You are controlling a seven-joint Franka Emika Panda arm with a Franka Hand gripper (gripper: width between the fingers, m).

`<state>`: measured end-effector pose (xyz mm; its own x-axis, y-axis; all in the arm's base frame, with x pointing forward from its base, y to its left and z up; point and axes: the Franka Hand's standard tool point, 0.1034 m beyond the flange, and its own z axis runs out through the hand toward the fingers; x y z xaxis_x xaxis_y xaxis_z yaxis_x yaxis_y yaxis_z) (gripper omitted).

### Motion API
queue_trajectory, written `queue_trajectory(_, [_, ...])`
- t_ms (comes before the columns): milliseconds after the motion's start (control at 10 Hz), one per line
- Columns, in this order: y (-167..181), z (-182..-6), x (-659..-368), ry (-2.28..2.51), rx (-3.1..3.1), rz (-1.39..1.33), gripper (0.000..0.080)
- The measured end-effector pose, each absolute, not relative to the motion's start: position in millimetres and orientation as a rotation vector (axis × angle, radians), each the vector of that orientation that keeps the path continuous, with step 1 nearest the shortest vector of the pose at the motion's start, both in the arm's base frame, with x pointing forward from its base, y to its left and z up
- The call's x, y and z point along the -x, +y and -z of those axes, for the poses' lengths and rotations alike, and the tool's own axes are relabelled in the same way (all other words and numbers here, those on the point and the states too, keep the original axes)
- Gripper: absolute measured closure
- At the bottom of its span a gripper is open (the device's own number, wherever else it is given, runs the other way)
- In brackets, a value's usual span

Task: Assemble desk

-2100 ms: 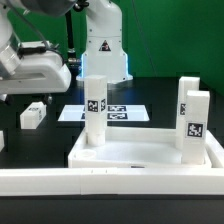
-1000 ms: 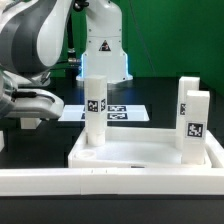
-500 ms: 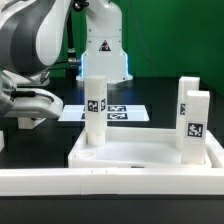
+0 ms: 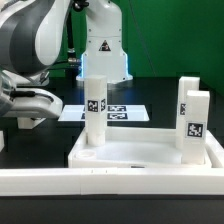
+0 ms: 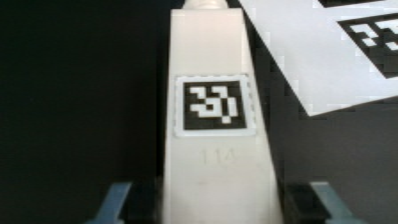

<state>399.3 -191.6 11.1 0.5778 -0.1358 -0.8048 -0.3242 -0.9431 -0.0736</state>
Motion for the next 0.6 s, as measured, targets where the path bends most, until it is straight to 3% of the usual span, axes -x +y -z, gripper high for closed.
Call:
queue_trajectory(100, [-191,-13.8,-401,0.380,2.598,-1.297,0.0512])
queue_trajectory(400, [-174,-89.9,-444,0.276,2.700,-1.155,0.0511])
queue_trajectory(500, [-167,-109.4,-446,0.239,2.724,-1.134,0.0511])
queue_trajectory(600, [-166,-114.7,-451,0.228,2.754,-1.079,0.0511])
